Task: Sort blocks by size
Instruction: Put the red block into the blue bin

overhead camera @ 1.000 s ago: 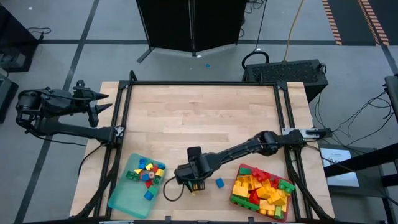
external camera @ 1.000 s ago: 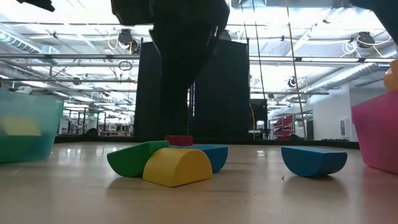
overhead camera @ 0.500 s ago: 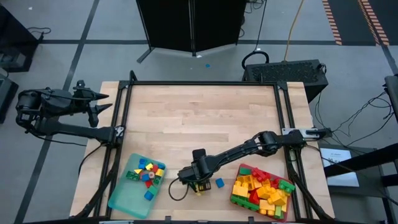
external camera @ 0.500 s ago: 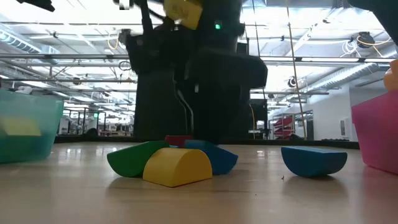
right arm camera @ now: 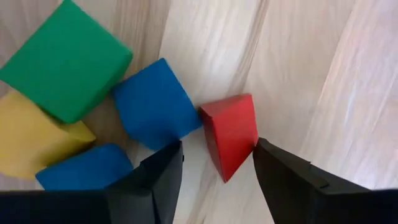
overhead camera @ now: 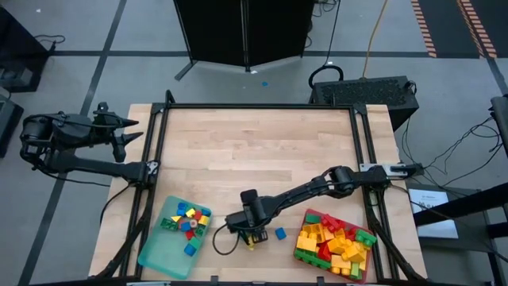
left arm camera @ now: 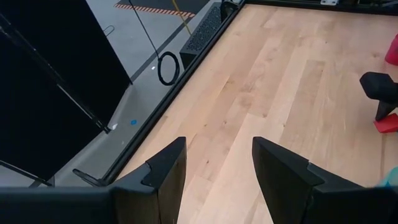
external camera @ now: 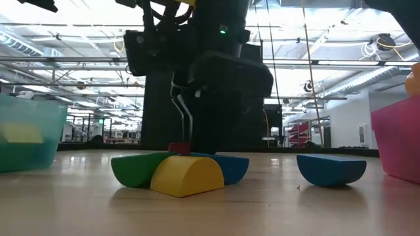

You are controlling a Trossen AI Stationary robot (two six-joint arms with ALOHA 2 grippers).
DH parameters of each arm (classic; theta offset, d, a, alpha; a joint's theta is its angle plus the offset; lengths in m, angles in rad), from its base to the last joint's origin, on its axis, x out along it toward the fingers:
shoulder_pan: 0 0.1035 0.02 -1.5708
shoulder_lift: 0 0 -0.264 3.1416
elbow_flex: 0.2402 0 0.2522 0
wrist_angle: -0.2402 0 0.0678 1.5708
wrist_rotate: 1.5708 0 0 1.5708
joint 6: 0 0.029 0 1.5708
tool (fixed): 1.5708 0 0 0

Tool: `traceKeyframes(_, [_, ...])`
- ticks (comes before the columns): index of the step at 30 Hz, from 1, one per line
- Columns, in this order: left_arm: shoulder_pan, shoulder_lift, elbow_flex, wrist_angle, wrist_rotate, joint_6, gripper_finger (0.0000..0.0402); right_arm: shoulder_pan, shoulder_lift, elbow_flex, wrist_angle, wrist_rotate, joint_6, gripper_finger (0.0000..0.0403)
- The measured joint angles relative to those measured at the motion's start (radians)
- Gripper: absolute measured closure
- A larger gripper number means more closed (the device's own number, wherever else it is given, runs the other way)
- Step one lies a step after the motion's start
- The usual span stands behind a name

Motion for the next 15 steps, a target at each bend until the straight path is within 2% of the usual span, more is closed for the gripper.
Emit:
traceKeyframes(6, [0.0, 0.0, 0.0, 0.0, -0.002, 0.0, 0.0214, -0.014, 0.001, 0.0, 0.076, 0.01, -0.022, 0.0216])
traceKeyframes(15, [0.0, 0.0, 0.0, 0.0, -0.005, 0.0, 0.0214, -0.046, 0.001, 0.001, 0.088, 0.0, 0.005, 0.0216])
